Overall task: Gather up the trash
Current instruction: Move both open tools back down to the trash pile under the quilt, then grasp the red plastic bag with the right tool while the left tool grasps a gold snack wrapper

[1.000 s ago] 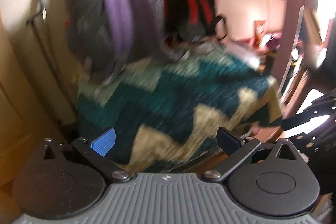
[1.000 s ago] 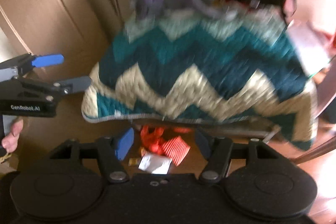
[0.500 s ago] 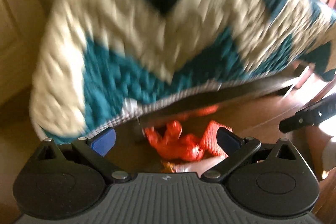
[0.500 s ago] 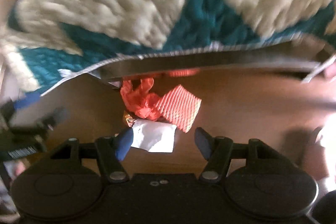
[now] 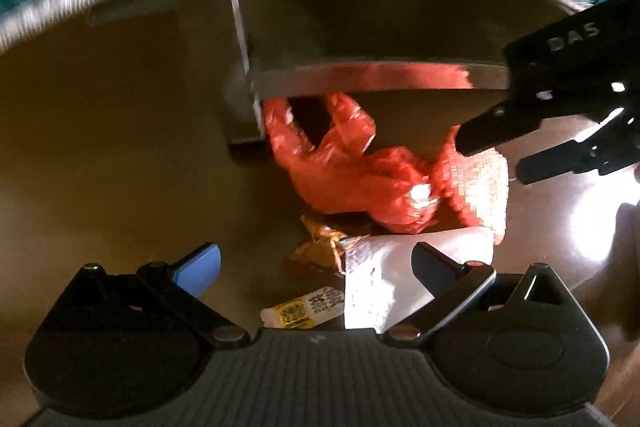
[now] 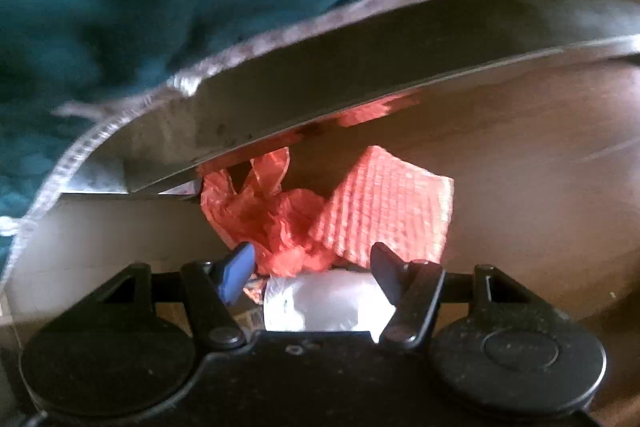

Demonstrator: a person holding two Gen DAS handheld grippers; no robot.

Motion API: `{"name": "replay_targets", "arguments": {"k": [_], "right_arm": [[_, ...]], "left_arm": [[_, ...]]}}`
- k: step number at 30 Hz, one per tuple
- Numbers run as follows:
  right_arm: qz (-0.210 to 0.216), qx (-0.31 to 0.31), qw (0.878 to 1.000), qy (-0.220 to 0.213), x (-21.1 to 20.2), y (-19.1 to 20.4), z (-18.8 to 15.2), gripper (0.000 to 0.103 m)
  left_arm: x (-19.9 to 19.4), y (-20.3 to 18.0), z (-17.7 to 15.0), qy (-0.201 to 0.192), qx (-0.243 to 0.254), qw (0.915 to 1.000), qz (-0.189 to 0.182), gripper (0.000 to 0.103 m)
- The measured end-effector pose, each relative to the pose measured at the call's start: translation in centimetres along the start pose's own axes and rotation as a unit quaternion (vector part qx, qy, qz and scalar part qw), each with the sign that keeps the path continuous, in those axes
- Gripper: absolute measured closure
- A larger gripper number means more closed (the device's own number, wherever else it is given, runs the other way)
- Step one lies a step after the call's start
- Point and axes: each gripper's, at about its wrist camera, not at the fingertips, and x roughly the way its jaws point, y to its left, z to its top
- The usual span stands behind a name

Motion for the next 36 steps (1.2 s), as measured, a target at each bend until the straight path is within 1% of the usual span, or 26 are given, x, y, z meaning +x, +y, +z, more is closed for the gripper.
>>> {"name": "replay_targets", "arguments": {"k": [2, 3, 4, 5, 8, 10, 11, 13, 14, 15, 16, 17, 18, 21, 23, 25, 26, 27, 29, 31, 33, 34, 36], "right_arm": [[-0.013, -0.020, 1.000, -0.002, 1.4, 0.8, 0.1, 0.039], [-0.024, -0.025, 0.999, -0.010, 1.8, 1.1, 0.3, 0.039], [-0.040, -0.024, 0.999, -0.028, 2.0, 1.3, 0.4, 0.039], [-0.052, -0.013, 0.998, -0.043, 2.0, 1.1, 0.6, 0.039], [-0.072, 0.020, 0.996, -0.047, 3.0, 0.2, 1.0, 0.039], [-0.071, 0.033, 0.996, -0.044, 3.6, -0.2, 1.2, 0.039], [-0.063, 0.044, 0.996, -0.042, 3.7, -0.5, 1.3, 0.039], [-0.031, 0.060, 0.997, -0.031, 4.0, -0.8, 1.5, 0.039], [-0.023, 0.051, 0.998, -0.023, 4.3, -0.6, 1.4, 0.039], [-0.021, 0.030, 0.999, -0.016, 4.5, -0.1, 1.4, 0.039], [-0.023, 0.005, 1.000, -0.012, 4.7, 0.5, 1.2, 0.039], [-0.028, -0.015, 0.999, -0.009, 4.8, 1.0, 1.1, 0.039], [-0.034, -0.030, 0.999, -0.004, 5.2, 1.4, 0.9, 0.039], [-0.041, -0.048, 0.998, 0.019, 6.3, 1.8, 0.5, 0.039], [-0.047, -0.061, 0.997, 0.024, 6.9, 2.1, 0.4, 0.037], [-0.053, -0.068, 0.996, 0.025, 7.4, 2.4, 0.2, 0.037], [-0.055, -0.070, 0.996, 0.026, 7.6, 2.5, 0.2, 0.038], [-0.057, -0.072, 0.995, 0.026, 7.7, 2.6, 0.1, 0.038], [-0.066, -0.076, 0.994, 0.028, 7.7, 2.7, 0.1, 0.041], [-0.069, -0.079, 0.994, 0.027, 8.1, 3.4, 0.0, 0.042], [-0.066, -0.098, 0.993, 0.025, 8.3, 4.3, -0.1, 0.048], [-0.066, -0.107, 0.992, 0.020, 7.9, 4.5, -0.6, 0.053], [-0.059, -0.105, 0.993, 0.018, 7.6, 4.6, -0.4, 0.060]], "left_arm": [[0.8, 0.2, -0.2, 0.002, -0.005, 1.0000, -0.004, 0.001], [1.1, 0.3, -0.3, 0.002, -0.005, 1.0000, -0.006, 0.001], [1.4, 0.2, -0.4, 0.003, -0.004, 1.0000, -0.008, 0.001], [1.7, 0.3, -0.4, 0.004, -0.004, 0.9999, -0.009, 0.001], [2.8, 0.6, -0.3, 0.007, -0.016, 0.9997, -0.018, 0.003], [3.5, 1.0, 0.0, 0.013, -0.032, 0.9991, -0.025, 0.005], [3.8, 1.2, 0.2, 0.015, -0.041, 0.9986, -0.031, 0.006], [4.4, 1.7, 0.5, 0.019, -0.058, 0.9973, -0.040, 0.010], [4.7, 2.0, 0.6, 0.022, -0.066, 0.9966, -0.044, 0.014], [5.0, 2.2, 0.6, 0.026, -0.071, 0.9960, -0.046, 0.022], [5.3, 2.4, 0.6, 0.030, -0.076, 0.9956, -0.047, 0.026], [5.7, 2.5, 0.6, 0.034, -0.077, 0.9953, -0.047, 0.032], [6.0, 2.4, 0.5, 0.038, -0.078, 0.9951, -0.048, 0.035], [6.3, 2.1, 0.2, 0.042, -0.070, 0.9952, -0.054, 0.036], [6.5, 1.9, 0.1, 0.044, -0.063, 0.9955, -0.055, 0.040], [6.7, 2.0, 0.1, 0.046, -0.068, 0.9951, -0.054, 0.041], [6.8, 2.1, 0.1, 0.047, -0.071, 0.9949, -0.054, 0.046], [6.9, 2.2, 0.1, 0.048, -0.072, 0.9947, -0.054, 0.053], [7.2, 2.3, 0.1, 0.054, -0.075, 0.9943, -0.053, 0.058], [7.3, 2.0, 0.1, 0.054, -0.072, 0.9947, -0.050, 0.059], [7.4, 1.5, 0.1, 0.055, -0.060, 0.9957, -0.044, 0.062], [7.4, 1.4, 0.2, 0.054, -0.057, 0.9960, -0.044, 0.063], [7.4, 1.1, 0.4, 0.050, -0.055, 0.9963, -0.043, 0.067]]}}
